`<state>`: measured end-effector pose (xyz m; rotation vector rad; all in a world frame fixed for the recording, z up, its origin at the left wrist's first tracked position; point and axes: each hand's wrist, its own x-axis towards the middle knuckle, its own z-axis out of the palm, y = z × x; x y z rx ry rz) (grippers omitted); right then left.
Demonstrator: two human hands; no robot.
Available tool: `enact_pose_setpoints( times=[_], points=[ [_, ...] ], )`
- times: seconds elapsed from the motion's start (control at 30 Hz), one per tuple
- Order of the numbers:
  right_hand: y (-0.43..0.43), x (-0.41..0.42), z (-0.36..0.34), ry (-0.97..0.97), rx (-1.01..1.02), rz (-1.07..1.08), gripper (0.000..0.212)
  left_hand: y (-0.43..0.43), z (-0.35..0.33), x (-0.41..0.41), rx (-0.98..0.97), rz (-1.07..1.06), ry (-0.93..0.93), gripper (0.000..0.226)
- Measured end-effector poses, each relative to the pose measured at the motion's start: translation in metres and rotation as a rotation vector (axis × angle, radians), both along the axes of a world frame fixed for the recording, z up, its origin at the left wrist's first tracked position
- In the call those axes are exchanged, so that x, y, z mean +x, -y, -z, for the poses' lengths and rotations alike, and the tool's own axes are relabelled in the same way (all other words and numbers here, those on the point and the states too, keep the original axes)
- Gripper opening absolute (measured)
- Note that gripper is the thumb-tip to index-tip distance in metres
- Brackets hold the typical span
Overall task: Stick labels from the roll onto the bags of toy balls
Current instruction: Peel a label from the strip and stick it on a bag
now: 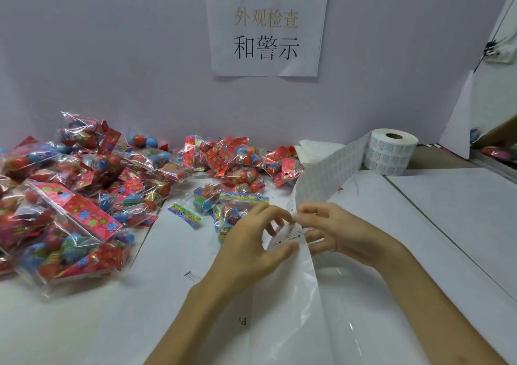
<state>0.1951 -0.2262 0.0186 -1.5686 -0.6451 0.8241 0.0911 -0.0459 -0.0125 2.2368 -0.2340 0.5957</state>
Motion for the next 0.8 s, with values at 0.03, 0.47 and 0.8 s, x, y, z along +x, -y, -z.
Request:
enact_pose_setpoints(
  times=[0.03,0.47,0.8],
  points=[
    [0.000,-0.001,0.001,0.045,-0.018,-0.008,0.033,-0.001,0.000,0.000,-0.007,-0.004,-0.007,0.029],
    [-0.004,-0.006,-0.005,0.047,0.048,0.043,0.024,-0.005,0.000,0.000,0.066,-0.120,0.099,0.029],
    [-0.006,-0.010,-0.002,0.049,0.107,-0.042,0.018,-0.006,0.000,0.000,0.006,-0.200,0.166,0.016]
  ],
)
